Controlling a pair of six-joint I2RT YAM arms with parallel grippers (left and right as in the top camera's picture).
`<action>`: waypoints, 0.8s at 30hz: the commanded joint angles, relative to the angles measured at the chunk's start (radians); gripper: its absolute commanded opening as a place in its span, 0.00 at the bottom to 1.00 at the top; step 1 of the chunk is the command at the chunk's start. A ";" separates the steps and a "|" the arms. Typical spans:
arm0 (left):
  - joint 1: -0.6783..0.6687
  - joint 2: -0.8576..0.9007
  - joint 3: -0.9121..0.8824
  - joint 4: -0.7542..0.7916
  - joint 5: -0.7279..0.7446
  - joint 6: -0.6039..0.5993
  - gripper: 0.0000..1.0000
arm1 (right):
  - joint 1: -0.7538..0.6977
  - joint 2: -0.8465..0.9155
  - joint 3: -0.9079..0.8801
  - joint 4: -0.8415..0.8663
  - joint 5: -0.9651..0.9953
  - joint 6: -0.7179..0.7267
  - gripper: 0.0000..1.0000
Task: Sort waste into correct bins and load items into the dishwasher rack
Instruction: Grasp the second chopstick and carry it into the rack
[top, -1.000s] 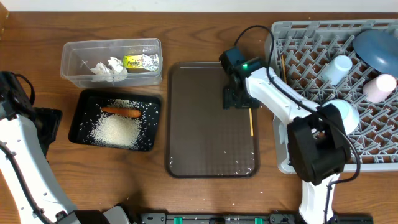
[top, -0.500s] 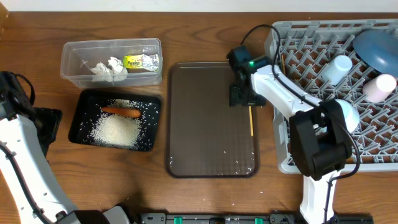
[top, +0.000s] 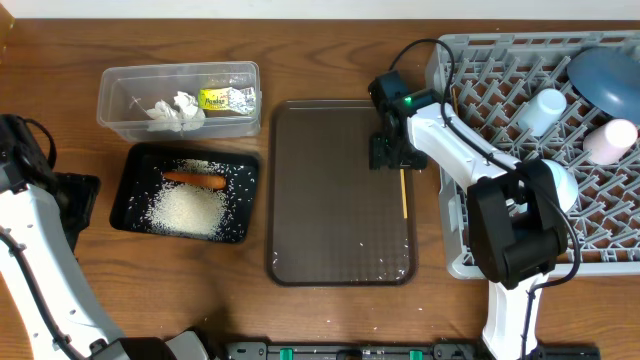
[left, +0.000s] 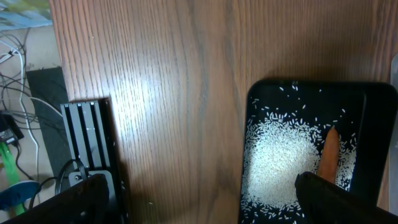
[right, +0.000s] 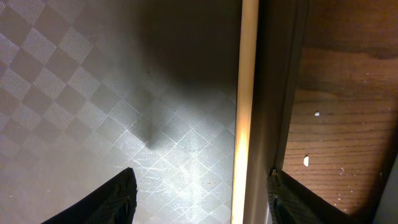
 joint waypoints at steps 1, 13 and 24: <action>0.004 0.004 0.001 -0.003 -0.005 0.006 0.98 | -0.001 0.034 -0.007 0.002 -0.002 -0.011 0.64; 0.004 0.004 0.001 -0.003 -0.005 0.006 0.98 | 0.016 0.039 -0.011 0.010 -0.012 -0.006 0.53; 0.004 0.004 0.001 -0.003 -0.005 0.006 0.98 | 0.058 0.037 -0.029 0.061 -0.024 0.016 0.01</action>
